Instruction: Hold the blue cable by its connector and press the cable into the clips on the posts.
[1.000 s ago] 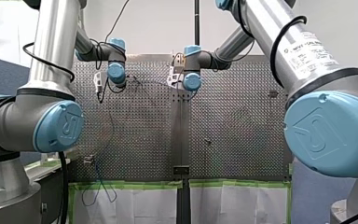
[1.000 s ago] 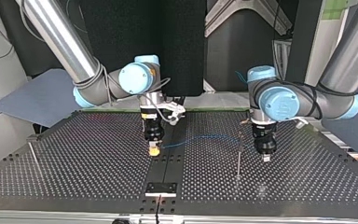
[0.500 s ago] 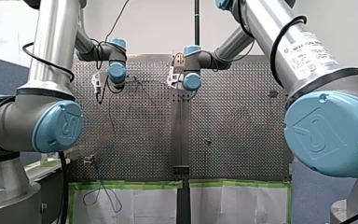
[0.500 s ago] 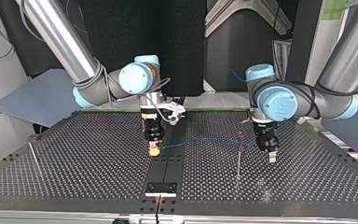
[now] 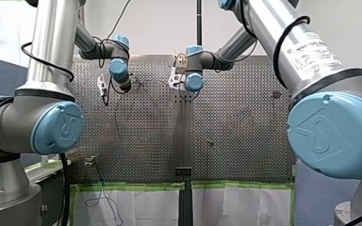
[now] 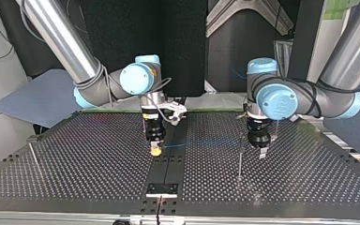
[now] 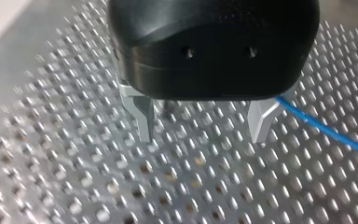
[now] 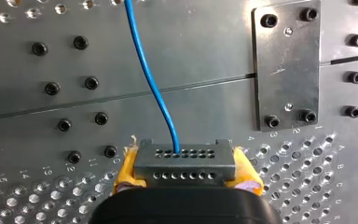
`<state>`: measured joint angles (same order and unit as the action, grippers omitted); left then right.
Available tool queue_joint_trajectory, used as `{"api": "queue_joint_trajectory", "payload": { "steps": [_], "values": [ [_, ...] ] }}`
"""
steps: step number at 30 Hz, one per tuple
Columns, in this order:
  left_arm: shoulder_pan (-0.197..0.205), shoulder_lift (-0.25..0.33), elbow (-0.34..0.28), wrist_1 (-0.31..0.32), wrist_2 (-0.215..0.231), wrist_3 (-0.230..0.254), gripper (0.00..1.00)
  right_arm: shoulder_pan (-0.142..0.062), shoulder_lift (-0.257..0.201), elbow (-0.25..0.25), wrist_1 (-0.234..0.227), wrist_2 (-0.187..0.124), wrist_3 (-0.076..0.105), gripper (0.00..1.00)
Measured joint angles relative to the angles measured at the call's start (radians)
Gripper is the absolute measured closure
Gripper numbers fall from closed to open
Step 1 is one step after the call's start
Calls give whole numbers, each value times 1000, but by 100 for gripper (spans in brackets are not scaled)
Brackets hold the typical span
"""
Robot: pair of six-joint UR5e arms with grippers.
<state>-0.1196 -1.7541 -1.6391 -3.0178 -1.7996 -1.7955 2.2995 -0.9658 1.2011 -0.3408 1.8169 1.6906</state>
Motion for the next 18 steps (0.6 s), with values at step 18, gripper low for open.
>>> {"api": "queue_joint_trajectory", "payload": {
  "steps": [18],
  "values": [
    [-23,103,-67,-71,-6,-48,0,7,-1,0,6,-4,5,100]
  ]
}}
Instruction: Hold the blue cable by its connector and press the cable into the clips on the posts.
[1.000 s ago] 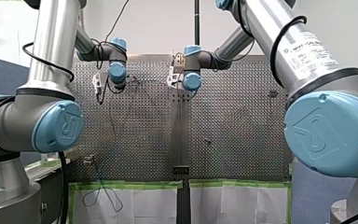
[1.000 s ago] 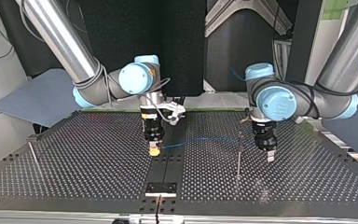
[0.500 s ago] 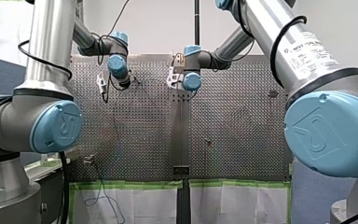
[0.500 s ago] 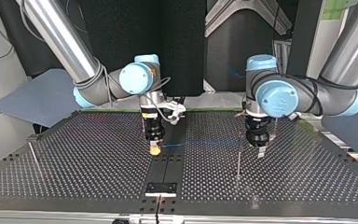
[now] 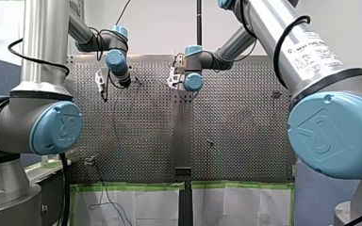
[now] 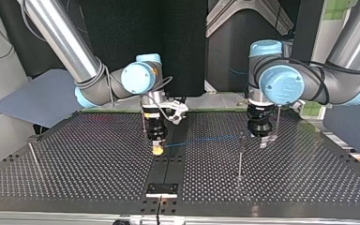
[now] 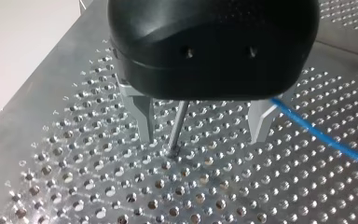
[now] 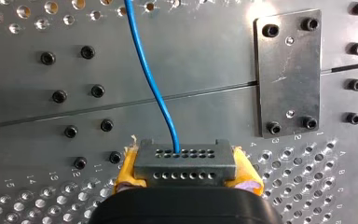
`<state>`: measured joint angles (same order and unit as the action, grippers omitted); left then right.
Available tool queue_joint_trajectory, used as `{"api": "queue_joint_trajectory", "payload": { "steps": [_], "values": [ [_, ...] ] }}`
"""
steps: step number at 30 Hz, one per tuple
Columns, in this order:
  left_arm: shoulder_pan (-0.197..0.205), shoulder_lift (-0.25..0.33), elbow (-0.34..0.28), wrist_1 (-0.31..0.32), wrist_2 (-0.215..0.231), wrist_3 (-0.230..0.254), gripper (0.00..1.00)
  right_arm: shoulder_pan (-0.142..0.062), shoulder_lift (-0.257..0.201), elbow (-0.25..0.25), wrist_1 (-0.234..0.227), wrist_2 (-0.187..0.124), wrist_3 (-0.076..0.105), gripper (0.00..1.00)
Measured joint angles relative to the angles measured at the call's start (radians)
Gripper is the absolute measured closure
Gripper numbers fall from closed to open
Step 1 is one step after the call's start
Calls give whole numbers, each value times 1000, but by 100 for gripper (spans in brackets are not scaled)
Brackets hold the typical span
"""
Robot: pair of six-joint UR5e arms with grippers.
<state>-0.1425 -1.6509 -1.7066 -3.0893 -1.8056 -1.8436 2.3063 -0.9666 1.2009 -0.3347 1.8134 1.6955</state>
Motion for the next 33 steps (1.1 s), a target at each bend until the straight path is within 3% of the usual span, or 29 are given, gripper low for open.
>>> {"api": "queue_joint_trajectory", "payload": {
  "steps": [10,16,26,33],
  "values": [
    [-17,75,-15,-54,-10,12,0,3,-1,0,3,0,0,100],
    [-27,117,-53,-64,17,22,0,3,-1,-5,7,0,0,100],
    [-55,128,-90,-66,83,44,0,5,-1,-7,13,0,0,100],
    [-68,129,-90,-57,95,59,0,6,-1,-7,14,0,0,100]
  ]
}}
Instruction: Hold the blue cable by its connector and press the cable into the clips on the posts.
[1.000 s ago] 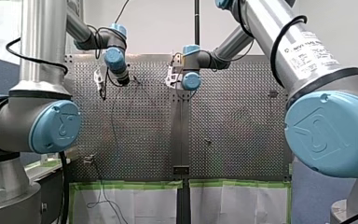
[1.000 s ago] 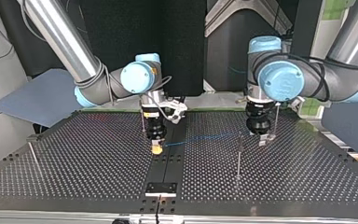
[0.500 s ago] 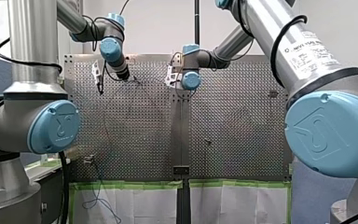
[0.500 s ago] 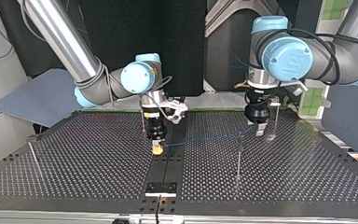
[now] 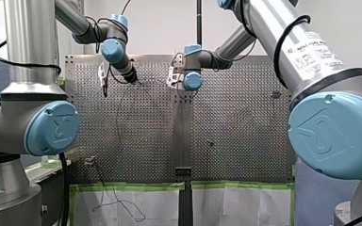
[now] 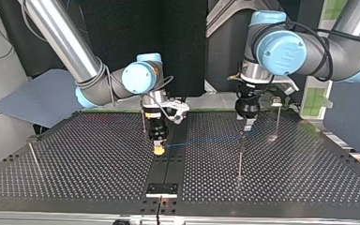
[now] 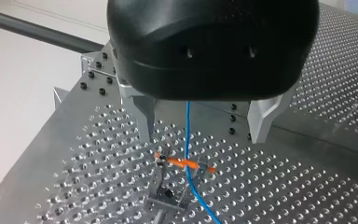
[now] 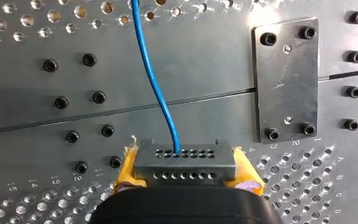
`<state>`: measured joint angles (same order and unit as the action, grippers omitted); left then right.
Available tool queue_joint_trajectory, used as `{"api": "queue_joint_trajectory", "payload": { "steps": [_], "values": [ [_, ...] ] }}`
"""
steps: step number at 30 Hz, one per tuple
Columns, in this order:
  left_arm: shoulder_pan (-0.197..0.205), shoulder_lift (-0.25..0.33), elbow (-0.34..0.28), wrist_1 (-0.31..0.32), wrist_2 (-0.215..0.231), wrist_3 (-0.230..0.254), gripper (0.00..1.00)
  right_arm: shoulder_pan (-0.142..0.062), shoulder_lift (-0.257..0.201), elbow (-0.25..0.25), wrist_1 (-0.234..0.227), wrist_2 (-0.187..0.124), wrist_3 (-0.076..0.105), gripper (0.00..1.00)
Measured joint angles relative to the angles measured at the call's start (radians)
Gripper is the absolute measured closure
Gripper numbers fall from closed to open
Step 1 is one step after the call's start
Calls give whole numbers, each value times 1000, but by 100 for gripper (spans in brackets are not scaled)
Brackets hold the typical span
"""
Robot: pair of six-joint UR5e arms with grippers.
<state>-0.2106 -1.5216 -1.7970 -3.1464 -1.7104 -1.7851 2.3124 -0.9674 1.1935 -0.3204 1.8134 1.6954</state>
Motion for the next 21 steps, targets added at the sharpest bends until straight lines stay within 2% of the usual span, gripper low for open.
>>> {"api": "queue_joint_trajectory", "payload": {
  "steps": [13,21],
  "values": [
    [-4,-1,0,40,-61,28,0,1,0,0,0,0,1,100],
    [-5,-1,0,43,-69,61,0,0,0,0,1,-1,2,100]
  ]
}}
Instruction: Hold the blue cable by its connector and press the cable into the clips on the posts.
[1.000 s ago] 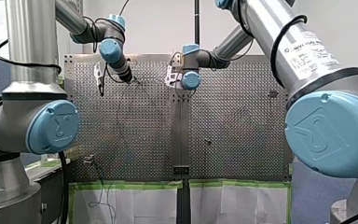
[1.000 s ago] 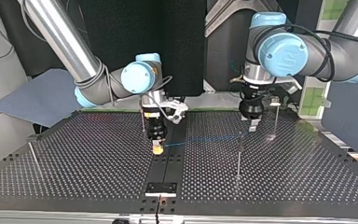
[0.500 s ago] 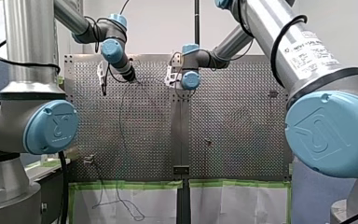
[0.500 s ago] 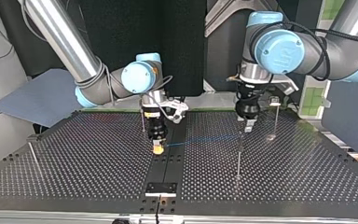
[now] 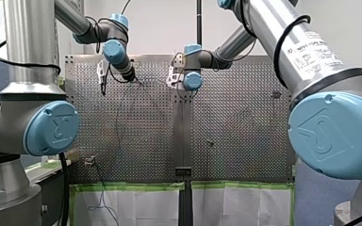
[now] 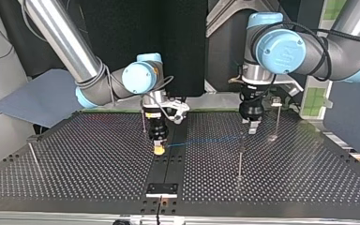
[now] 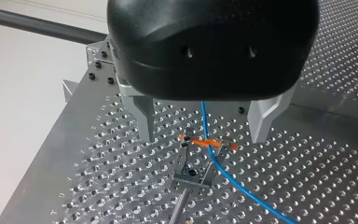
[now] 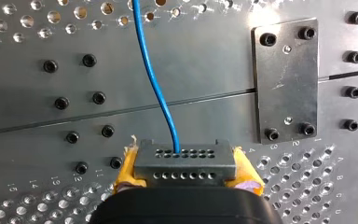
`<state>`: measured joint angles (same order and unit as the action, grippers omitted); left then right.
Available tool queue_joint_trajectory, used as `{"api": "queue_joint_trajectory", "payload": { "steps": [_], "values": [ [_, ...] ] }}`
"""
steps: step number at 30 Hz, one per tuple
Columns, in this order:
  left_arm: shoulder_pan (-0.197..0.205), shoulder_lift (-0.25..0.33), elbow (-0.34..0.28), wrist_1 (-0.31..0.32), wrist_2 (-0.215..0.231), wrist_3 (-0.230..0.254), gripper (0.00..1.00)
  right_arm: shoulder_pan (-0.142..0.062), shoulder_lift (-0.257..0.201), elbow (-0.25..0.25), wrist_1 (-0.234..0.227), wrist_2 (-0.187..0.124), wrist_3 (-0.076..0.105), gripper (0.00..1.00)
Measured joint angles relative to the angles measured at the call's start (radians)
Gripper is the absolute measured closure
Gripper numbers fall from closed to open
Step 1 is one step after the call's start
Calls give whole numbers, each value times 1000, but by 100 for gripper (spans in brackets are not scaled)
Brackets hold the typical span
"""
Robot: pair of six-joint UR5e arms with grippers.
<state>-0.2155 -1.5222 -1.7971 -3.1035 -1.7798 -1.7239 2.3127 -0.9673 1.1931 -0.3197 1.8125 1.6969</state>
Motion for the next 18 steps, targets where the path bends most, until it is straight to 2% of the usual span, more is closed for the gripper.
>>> {"api": "queue_joint_trajectory", "payload": {
  "steps": [9,18],
  "values": [
    [-1,0,0,8,0,36,0,0,0,0,2,-1,0,100],
    [-9,-1,0,12,11,108,0,-4,0,-1,2,-1,1,100]
  ]
}}
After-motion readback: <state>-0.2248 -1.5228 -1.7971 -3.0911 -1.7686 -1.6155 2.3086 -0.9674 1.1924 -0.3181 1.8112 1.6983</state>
